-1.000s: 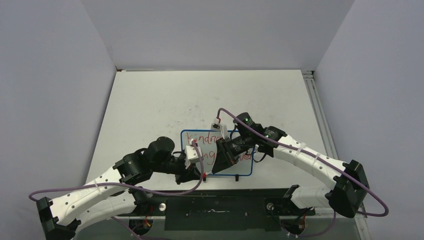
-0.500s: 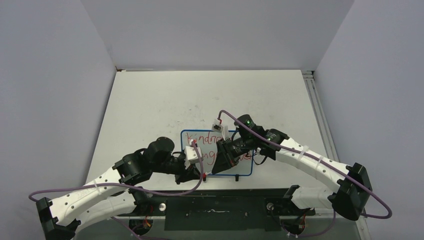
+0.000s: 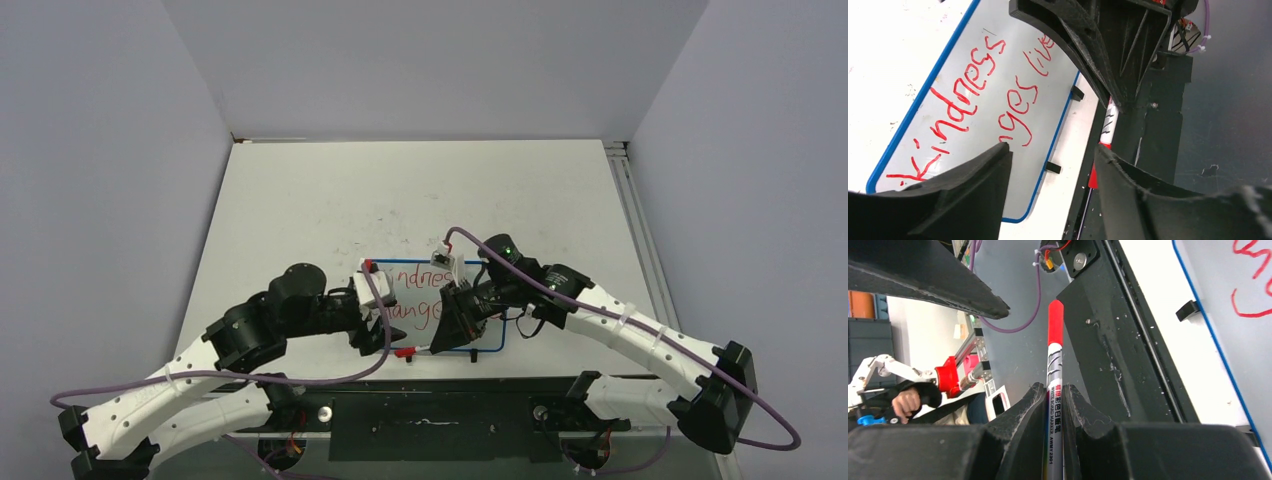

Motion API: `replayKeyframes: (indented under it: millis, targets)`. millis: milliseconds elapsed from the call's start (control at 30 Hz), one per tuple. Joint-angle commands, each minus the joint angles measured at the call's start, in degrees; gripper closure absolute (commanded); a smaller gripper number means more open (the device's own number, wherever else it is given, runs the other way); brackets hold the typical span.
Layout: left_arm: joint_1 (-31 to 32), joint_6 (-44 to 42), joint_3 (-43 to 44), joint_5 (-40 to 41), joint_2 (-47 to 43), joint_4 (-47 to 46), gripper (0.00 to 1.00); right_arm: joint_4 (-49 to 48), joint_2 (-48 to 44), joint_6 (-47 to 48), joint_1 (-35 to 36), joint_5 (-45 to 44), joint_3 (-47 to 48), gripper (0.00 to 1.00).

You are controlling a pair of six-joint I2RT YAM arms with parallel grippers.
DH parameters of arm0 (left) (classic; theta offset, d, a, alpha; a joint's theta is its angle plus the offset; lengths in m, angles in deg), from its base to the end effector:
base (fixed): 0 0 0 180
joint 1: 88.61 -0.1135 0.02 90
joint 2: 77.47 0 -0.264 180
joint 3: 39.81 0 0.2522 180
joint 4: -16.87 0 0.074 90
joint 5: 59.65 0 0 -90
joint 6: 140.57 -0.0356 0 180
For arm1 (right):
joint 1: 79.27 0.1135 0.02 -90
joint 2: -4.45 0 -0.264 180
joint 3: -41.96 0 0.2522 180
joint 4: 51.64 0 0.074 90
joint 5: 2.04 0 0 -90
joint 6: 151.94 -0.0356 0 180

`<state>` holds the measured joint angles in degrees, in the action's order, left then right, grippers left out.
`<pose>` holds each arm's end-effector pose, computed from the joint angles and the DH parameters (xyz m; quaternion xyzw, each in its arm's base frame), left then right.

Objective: Write a sentence on the whiteboard
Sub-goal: Close the whiteboard marker at the center of the board.

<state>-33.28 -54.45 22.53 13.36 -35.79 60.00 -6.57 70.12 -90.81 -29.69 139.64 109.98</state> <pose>0.0817 -0.1364 0.3367 0.4776 0.6743 -0.3492 0.4419 0.1303 0.1961 0.2992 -0.3201 0.7796 0.5375 0.0271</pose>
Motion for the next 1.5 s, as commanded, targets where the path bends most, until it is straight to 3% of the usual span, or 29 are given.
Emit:
replayKeyframes:
  millis: [0, 100, 300, 467, 767, 1067, 1233, 1467]
  targets:
    - [-0.13, 3.18, 2.98, 3.98, -1.01, -3.93, 0.36, -4.36, -4.13, -1.37, -1.13, -4.04, -1.74, 0.95]
    - [-0.37, 12.82, 2.76, 8.92, -2.83, -7.52, 0.27, -9.46, -7.35, -3.56, -1.74, -7.65, -3.30, 0.95]
    - [-1.47, 31.03, 3.73, 16.09, -4.29, -12.63, 0.22, -23.76, -16.34, -8.24, -1.79, -16.87, -7.98, 0.95]
    - [-2.29, 41.69, -0.35, 18.06, -6.80, -22.07, 0.17, -42.72, -20.62, -13.21, -1.69, -20.71, -15.72, 0.95]
    - [-3.19, 47.27, -0.60, 17.66, -6.21, -25.97, 0.17, -62.02, -20.91, -19.16, -1.32, -19.51, -21.36, 0.95]
    - [-3.89, 48.79, -1.05, 13.96, -4.35, -28.17, 0.17, -67.28, -21.10, -20.96, -1.10, -18.97, -23.00, 0.95]
    - [-4.00, 50.53, -2.01, 12.50, -3.97, -31.97, 0.24, -72.84, -19.70, -23.17, -1.01, -18.72, -24.16, 0.95]
    - [-3.98, 51.78, -3.14, 12.29, -4.59, -35.05, 0.44, -78.95, -17.49, -25.96, -1.00, -18.30, -25.71, 0.95]
